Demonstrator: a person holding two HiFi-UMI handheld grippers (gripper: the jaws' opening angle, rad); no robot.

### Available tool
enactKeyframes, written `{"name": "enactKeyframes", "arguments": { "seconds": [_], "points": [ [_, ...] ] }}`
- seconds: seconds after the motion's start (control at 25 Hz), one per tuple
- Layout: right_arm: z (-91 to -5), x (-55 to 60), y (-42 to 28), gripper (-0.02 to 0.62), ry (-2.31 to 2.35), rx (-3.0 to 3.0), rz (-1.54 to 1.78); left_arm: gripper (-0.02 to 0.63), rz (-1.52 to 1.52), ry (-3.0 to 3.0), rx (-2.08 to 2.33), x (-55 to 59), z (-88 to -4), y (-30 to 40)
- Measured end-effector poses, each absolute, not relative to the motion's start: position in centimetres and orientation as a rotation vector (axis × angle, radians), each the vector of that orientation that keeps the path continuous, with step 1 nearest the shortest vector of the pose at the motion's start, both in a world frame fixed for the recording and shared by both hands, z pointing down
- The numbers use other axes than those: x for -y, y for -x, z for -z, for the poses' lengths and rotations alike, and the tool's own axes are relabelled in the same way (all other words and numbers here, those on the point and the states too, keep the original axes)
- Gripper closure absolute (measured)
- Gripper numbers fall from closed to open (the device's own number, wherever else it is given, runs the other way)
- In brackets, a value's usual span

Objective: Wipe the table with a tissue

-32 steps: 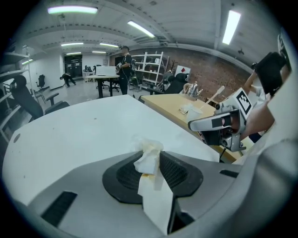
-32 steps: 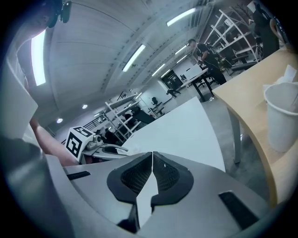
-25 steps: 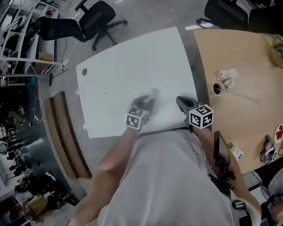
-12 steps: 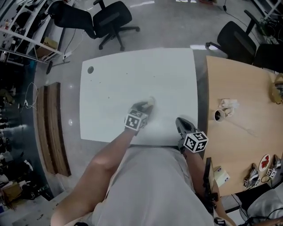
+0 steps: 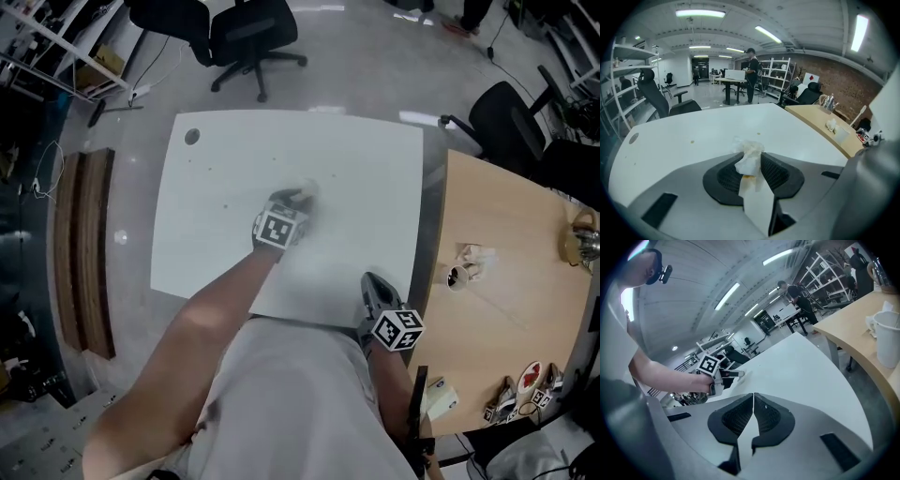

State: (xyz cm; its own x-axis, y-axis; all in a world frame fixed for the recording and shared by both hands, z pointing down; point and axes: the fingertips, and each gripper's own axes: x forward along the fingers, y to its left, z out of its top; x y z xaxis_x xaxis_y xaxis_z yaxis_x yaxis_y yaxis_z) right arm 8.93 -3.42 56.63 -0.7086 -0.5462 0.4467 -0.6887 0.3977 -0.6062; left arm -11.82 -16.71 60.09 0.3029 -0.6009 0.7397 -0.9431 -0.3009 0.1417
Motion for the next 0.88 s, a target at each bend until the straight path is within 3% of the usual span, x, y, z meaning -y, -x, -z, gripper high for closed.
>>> {"name": "enactKeyframes", "arguments": {
  "seconds": [0.88],
  "points": [
    [-56.6, 4.9, -9.5, 0.578, -1.243, 2.434, -1.273, 0.499, -1.183, -2.201, 0.967, 28.3, -62.3, 4.0]
  ]
}}
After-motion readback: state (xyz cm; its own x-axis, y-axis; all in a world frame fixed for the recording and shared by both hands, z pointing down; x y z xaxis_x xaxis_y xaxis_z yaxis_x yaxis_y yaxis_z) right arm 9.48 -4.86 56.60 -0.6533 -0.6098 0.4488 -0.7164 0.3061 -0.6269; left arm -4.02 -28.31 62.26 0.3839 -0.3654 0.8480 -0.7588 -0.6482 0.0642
